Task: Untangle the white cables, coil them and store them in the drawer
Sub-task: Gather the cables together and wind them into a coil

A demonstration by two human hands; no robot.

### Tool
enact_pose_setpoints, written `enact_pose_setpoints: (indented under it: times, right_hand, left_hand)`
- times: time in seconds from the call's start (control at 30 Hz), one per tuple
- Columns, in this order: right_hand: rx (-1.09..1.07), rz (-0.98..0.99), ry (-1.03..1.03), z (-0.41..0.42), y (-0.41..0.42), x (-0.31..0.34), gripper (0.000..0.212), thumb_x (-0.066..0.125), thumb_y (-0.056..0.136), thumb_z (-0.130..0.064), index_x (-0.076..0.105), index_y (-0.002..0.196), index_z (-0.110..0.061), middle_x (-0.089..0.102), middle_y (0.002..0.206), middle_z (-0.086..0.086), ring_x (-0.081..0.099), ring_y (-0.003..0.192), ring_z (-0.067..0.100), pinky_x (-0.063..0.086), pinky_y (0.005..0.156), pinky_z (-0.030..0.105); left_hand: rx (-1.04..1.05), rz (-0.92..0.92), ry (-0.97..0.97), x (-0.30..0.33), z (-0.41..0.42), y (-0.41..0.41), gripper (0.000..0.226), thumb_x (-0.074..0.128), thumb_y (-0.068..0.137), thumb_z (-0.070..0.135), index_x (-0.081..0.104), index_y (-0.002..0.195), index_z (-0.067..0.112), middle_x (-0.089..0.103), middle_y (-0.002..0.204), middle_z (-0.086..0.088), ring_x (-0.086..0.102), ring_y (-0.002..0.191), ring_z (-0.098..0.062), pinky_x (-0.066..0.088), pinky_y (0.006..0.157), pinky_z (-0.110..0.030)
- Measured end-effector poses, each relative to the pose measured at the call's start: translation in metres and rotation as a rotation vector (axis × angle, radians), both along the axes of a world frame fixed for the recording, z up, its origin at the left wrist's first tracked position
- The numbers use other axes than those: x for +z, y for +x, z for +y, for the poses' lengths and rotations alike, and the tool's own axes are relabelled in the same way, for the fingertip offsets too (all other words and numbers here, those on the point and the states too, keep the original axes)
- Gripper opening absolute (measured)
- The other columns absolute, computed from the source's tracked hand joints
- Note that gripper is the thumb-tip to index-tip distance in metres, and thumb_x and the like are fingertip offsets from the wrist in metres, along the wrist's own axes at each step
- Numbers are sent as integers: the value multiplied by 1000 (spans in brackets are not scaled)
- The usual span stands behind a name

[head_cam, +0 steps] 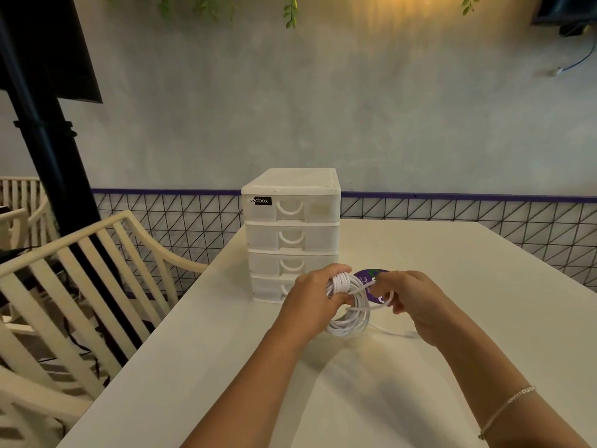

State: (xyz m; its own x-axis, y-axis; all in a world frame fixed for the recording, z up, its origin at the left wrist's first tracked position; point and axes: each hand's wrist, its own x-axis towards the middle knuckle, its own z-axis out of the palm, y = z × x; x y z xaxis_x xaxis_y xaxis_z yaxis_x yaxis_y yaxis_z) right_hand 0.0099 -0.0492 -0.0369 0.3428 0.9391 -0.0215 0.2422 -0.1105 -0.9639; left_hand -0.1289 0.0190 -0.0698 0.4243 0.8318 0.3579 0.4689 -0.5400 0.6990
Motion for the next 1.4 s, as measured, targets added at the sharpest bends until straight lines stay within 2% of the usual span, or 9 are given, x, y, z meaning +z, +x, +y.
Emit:
enact_pose_setpoints:
  times: [0.2,0.33,0.5,0.57,0.67,0.83,1.0,1.1,1.4]
  right_hand:
    - [49,109,69,-1,7,-2,25,60,86,-5,54,62,-4,49,59,10,51,55,21,49,66,33]
    - [-27,-83,121,2,11,-6,19,68,83,-19,61,69,-9,55,61,6,50,49,18,41,51,26]
    - [-183,-461,244,-1,14,-6,10,72,78,-28,69,78,-19,64,79,-2,58,81,16,39,50,14]
    - [-238,-575,287,-1,15,-7,16,73,76,-32,73,84,-18,68,83,-1,59,82,17,37,48,10]
    - [-319,-704,319,0,19,-10,28,74,74,-41,74,92,-19,70,90,2,62,82,20,38,51,16]
    - [-386,-696,337,0,19,-12,35,73,72,-46,74,95,-19,70,92,3,63,82,22,44,56,21]
    - [-390,-691,353,1,15,-15,34,73,72,-45,74,95,-19,68,90,3,62,81,21,47,59,23]
    - [-390,-654,321,3,16,-18,32,73,72,-45,74,93,-21,68,90,2,62,83,20,41,54,19]
    - [-274,-416,164,8,19,-20,31,72,72,-49,74,84,-20,71,83,2,65,81,22,48,62,27]
  left_hand:
    - [74,191,87,0,1,-5,44,60,90,19,50,131,33,58,125,3,54,111,-20,44,88,-32]
    - [114,298,85,0,2,-5,40,60,90,22,44,127,27,60,119,1,56,103,-23,44,81,-33]
    - [86,350,156,5,-4,-4,27,61,89,21,48,112,24,61,105,2,47,81,-18,37,68,-29]
    - [60,352,175,7,-5,-4,27,61,89,20,50,113,24,61,104,3,46,81,-17,37,68,-28]
    - [-17,304,146,8,-8,-3,29,66,85,21,56,112,24,62,101,4,51,82,-16,41,69,-27]
    - [-150,179,-7,6,-7,-1,33,76,76,18,64,106,24,61,92,7,58,84,-14,50,75,-28]
    - [-211,153,-126,4,-9,-1,32,78,73,17,66,101,27,60,82,12,57,72,-6,46,65,-16]
    - [-228,144,-158,5,-10,-2,33,79,71,18,66,99,29,58,78,15,56,68,-1,44,62,-15]
    - [-302,-30,-194,12,-17,-2,31,82,69,17,62,90,25,58,72,14,54,52,1,46,49,-14]
